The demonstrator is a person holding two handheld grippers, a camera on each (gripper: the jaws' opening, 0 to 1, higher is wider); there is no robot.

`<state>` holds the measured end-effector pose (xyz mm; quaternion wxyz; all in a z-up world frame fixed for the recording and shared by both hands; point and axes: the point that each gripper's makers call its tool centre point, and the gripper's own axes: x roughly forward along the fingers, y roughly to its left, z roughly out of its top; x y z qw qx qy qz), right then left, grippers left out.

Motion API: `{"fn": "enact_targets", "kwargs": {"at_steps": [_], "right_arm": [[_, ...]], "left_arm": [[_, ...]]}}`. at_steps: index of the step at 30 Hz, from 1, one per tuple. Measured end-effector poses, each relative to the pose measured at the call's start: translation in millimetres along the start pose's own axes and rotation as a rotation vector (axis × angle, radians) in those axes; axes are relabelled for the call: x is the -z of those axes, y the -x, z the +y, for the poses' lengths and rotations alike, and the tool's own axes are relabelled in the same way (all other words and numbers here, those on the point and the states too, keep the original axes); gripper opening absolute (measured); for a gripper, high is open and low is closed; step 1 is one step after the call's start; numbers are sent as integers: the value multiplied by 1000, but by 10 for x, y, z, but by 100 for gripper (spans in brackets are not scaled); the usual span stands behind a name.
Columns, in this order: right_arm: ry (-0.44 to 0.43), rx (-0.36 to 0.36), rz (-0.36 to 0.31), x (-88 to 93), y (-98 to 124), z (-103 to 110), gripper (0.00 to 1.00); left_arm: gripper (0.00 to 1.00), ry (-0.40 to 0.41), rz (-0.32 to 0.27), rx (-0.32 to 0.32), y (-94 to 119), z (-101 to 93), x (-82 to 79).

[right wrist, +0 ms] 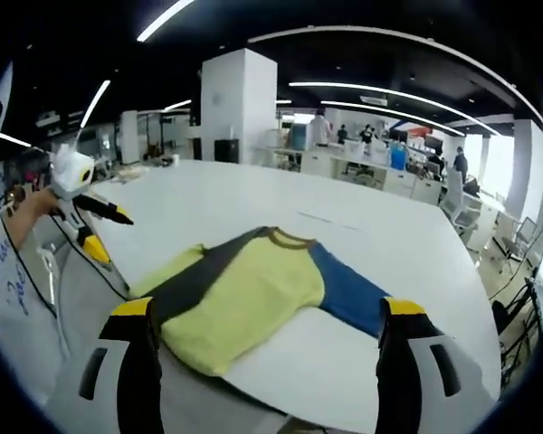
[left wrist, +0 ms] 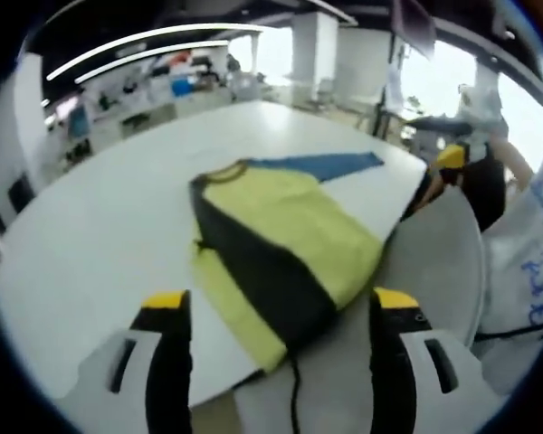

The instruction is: Fold the garment on the visible template until the final outline fits inside the template.

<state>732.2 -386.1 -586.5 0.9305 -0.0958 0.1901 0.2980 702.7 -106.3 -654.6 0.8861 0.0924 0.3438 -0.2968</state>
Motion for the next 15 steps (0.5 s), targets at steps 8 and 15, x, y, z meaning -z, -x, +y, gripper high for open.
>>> {"fn": "enact_targets", "kwargs": {"at_steps": [8, 15], "right_arm": [[75, 28, 15, -2, 48, -75, 100], [137, 39, 16, -16, 0, -174, 100]], "left_arm": [[62, 59, 106, 52, -212, -126, 246], [33, 3, 258, 51, -336, -115, 532]]}}
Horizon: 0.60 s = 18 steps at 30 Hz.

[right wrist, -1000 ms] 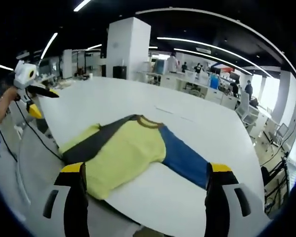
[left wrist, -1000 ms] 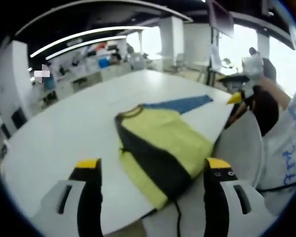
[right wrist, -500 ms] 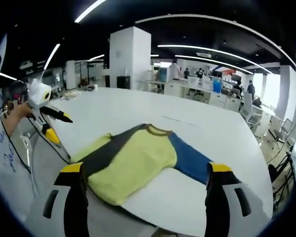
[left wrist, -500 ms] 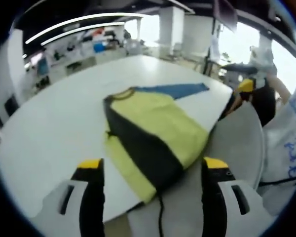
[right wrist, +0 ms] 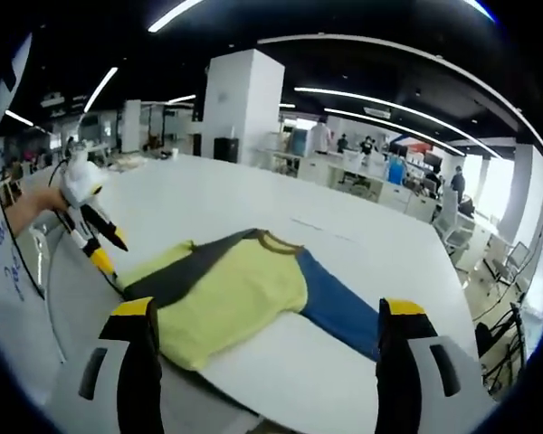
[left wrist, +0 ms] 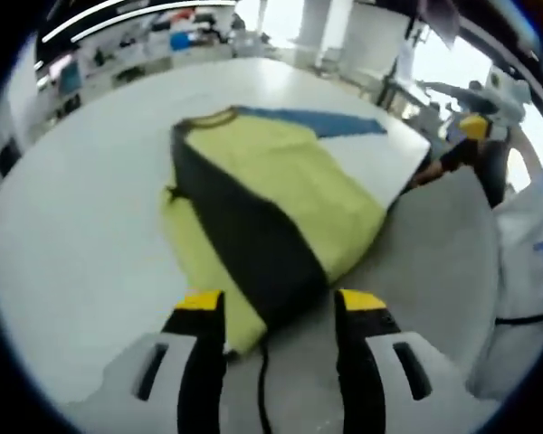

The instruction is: Fold the garment on the visible template until the final outline fits inside the template.

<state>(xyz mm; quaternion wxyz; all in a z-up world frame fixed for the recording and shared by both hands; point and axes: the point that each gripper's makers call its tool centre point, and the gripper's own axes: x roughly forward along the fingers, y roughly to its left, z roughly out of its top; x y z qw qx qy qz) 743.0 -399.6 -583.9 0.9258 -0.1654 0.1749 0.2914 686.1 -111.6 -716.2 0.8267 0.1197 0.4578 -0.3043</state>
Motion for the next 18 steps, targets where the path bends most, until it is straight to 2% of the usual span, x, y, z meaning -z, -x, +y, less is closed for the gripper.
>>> {"fn": "enact_targets", "kwargs": {"at_steps": [1, 4, 7, 10, 12, 13, 14, 16, 18], "right_arm": [[6, 0, -3, -5, -7, -4, 100], [-6, -6, -15, -29, -10, -15, 100], [0, -9, -6, -6, -19, -12, 100], [-8, -21, -4, 13, -28, 6, 100], [-6, -20, -3, 16, -31, 6, 100], [-5, -18, -1, 21, -33, 4, 100], [-5, -16, 0, 23, -34, 1, 100], [-16, -15, -8, 13, -36, -3, 100], [-17, -12, -7, 21, -40, -11, 100]], "left_arm": [[31, -9, 17, 2, -22, -7, 34], [35, 53, 6, 44, -85, -73, 47], [28, 72, 10, 61, -114, -84, 53], [27, 95, 38, 69, -155, -87, 81], [23, 121, 64, 87, -180, -109, 117], [17, 150, 84, 100, -180, -138, 147], [14, 149, 80, 99, -193, -129, 140], [16, 154, 76, 98, -225, -112, 145], [19, 157, 102, 82, -254, -71, 196]]}}
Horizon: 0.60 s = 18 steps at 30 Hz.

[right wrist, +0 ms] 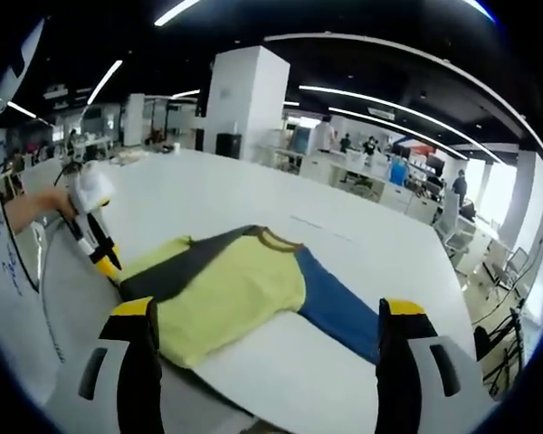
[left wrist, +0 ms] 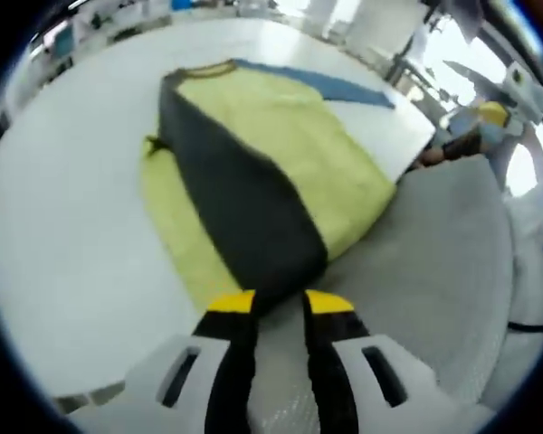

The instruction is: Fold the garment on the visible template until the final outline fits inside the template.

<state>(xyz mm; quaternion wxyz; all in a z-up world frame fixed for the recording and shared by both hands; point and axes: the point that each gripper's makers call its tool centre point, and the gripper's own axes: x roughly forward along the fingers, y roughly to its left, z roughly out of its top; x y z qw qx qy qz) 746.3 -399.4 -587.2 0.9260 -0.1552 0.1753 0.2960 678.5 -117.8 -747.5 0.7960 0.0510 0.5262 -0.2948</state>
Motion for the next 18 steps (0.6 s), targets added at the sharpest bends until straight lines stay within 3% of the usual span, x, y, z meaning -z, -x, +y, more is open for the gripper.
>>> {"fn": "enact_targets", "kwargs": {"at_steps": [12, 18], "right_arm": [[4, 11, 23, 72, -5, -23, 99], [-1, 18, 27, 91, 0, -37, 99]], "left_arm": [[18, 25, 91, -8, -187, 99, 150], [17, 27, 86, -1, -235, 103, 121]]}}
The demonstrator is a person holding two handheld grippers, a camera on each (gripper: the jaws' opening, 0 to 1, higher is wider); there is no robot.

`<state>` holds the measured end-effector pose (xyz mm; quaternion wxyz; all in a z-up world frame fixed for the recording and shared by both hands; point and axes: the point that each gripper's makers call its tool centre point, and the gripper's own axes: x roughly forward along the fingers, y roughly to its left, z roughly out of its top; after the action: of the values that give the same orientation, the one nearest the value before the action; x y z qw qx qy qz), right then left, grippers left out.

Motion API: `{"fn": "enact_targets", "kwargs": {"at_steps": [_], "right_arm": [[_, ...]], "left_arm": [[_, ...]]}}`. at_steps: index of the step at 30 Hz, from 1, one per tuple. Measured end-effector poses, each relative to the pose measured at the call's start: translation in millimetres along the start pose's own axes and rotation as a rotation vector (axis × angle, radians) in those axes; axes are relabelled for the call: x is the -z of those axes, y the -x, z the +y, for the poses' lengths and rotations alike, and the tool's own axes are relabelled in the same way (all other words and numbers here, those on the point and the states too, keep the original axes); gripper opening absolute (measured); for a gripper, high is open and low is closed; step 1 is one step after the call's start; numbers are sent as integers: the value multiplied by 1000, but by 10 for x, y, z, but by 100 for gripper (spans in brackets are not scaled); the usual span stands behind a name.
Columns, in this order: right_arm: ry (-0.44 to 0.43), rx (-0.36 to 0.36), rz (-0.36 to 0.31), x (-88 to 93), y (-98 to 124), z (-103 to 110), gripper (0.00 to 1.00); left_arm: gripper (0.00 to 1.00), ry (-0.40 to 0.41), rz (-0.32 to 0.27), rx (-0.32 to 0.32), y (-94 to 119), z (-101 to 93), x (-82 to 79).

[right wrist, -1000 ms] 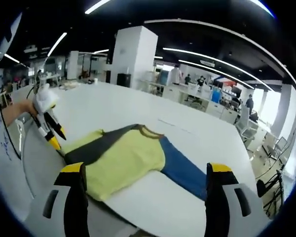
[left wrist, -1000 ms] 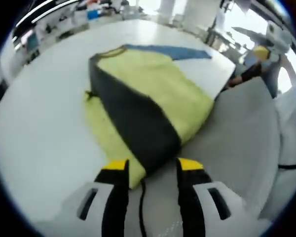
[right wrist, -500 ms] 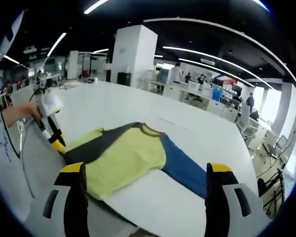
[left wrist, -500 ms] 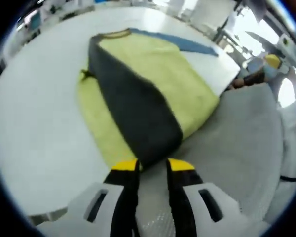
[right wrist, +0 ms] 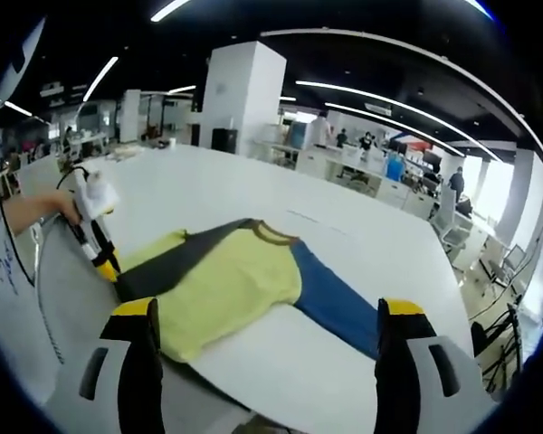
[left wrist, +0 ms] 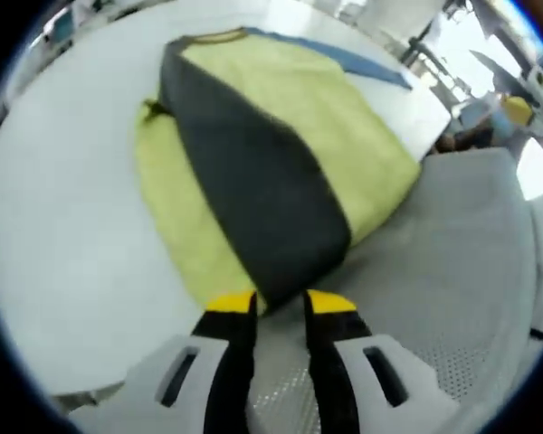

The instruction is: Fold the garment on the visible template until the final outline fits inside the template.

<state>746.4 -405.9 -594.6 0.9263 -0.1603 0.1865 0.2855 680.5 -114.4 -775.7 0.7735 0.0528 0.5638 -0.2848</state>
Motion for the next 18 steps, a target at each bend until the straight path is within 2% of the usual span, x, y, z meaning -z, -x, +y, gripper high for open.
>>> {"fn": "enact_targets", "kwargs": {"at_steps": [3, 4, 18], "right_arm": [[2, -3, 3, 1, -8, 8, 98], [3, -4, 5, 1, -10, 11, 98], [14, -29, 7, -18, -73, 49, 96]], "left_arm": [[16, -13, 27, -29, -44, 40, 31], [15, -13, 13, -35, -34, 47, 6], [7, -15, 18, -78, -35, 109, 17]]}}
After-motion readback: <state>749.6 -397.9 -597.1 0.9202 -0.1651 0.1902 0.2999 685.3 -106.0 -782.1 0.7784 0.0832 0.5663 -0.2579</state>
